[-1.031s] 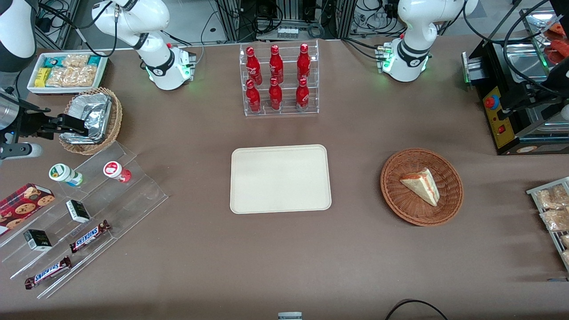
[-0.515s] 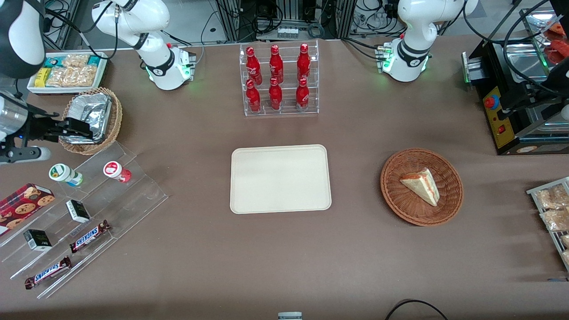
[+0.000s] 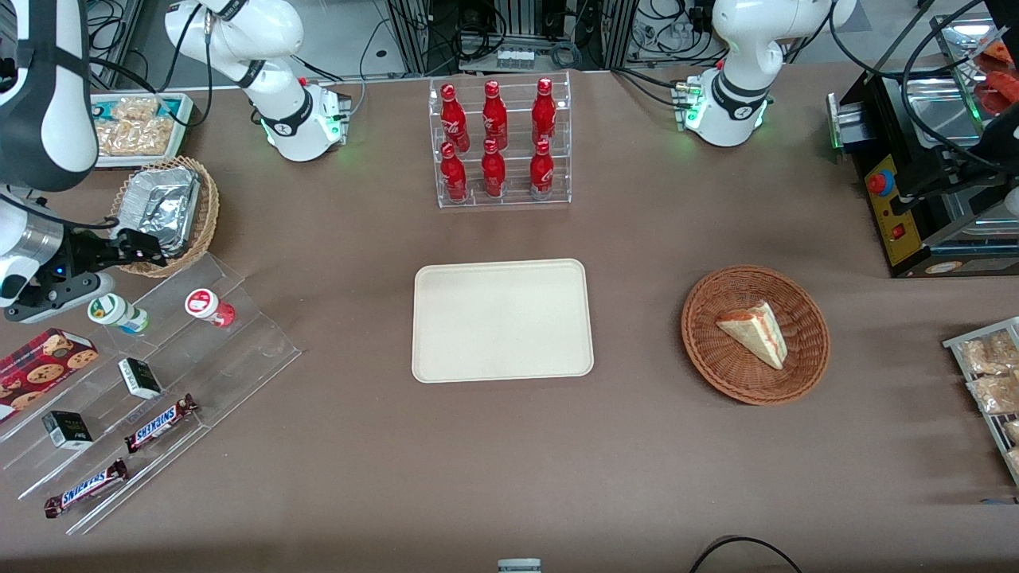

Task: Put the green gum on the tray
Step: 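Move the right gripper over the acrylic display toward the green-and-white tub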

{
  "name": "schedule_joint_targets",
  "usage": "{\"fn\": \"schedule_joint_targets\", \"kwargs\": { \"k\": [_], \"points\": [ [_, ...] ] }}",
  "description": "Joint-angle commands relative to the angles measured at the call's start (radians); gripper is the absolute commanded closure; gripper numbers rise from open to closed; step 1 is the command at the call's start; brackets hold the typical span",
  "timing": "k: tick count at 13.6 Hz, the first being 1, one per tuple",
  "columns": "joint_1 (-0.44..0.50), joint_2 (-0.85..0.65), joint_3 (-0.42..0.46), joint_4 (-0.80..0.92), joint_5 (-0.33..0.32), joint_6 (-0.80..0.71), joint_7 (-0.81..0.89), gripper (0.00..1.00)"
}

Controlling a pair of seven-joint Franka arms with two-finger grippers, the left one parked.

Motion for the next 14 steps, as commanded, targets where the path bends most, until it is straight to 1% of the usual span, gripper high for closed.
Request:
{"fn": "schedule_joint_targets", "kwargs": {
  "k": [1, 3, 5, 7, 9, 14],
  "points": [
    [-0.042, -0.028, 0.001, -0.065, -0.012, 0.104, -0.257, 0.0],
    [-0.071, -0.017, 0.001, -0.067, -0.015, 0.147, -0.409, 0.0],
    [-0.102, -0.008, 0.001, -0.078, -0.015, 0.185, -0.489, 0.0],
    [-0.119, -0.003, 0.0, -0.097, -0.015, 0.231, -0.5, 0.0],
    [-0.146, 0.014, 0.001, -0.104, -0.014, 0.248, -0.498, 0.0],
    [-0.182, 0.07, 0.001, -0.104, -0.015, 0.305, -0.5, 0.0]
  ]
}}
